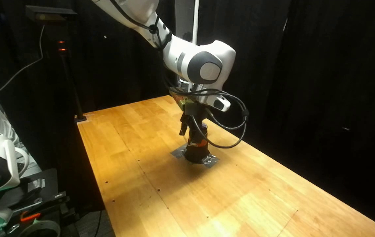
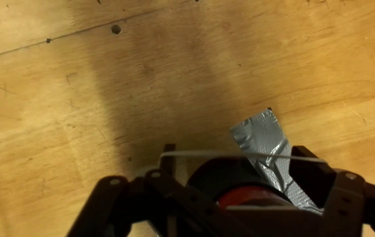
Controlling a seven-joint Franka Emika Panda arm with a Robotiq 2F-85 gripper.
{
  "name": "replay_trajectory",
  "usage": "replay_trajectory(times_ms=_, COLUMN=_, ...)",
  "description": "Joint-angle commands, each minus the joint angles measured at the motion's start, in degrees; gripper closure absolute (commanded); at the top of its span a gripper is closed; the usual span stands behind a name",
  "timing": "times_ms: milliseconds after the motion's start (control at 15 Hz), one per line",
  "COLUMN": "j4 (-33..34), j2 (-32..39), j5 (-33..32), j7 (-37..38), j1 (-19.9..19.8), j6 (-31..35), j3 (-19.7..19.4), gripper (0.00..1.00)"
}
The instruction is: Put the rubber bung around the neck of the brown bottle
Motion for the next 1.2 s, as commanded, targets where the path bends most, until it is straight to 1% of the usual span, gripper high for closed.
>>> replay_trajectory(times_ms=0, j4=-9.5, j2=-5.9, j5=0.3, j7=-0.2, j1=0.2, j6=5.3, j3=-0.2, gripper=0.44)
replay_trajectory(times_ms=267, j4=-18.1, j2=-10.9, j5=0.4, j7=-0.1, j1=0.2, j6=13.5, j3=-0.1, gripper=0.73)
replay_trajectory(times_ms=333, j4=-20.3, j2=-12.1, j5=0.5, j7=-0.1, j1=0.2, j6=16.0, j3=-0.1, gripper=0.80)
replay_trajectory(times_ms=400, j4=-22.7, j2=-13.3, j5=0.5, j7=0.4, j1=0.3, j6=19.2, j3=-0.2, gripper=0.84)
replay_trajectory(times_ms=533, j4=-27.0, j2=-15.3, j5=0.5, j7=0.8, j1=0.4, j6=25.1, j3=-0.2, gripper=0.89)
replay_trajectory(times_ms=600, j4=-29.0, j2=-16.3, j5=0.8, j7=1.0, j1=0.3, j6=28.3, j3=-0.1, gripper=0.90)
replay_trajectory(times_ms=733, j4=-33.3, j2=-17.8, j5=1.2, j7=1.4, j1=0.4, j6=37.0, j3=0.0, gripper=0.89)
replay_trajectory(times_ms=800, j4=-35.3, j2=-18.5, j5=1.5, j7=1.8, j1=0.4, j6=41.3, j3=0.1, gripper=0.90)
replay_trajectory(times_ms=933, j4=-38.8, j2=-19.6, j5=2.0, j7=2.0, j1=0.3, j6=48.3, j3=0.3, gripper=0.89)
replay_trajectory(times_ms=1133, j4=-43.4, j2=-20.9, j5=5.3, j7=0.9, j1=-0.7, j6=57.9, j3=2.0, gripper=0.89)
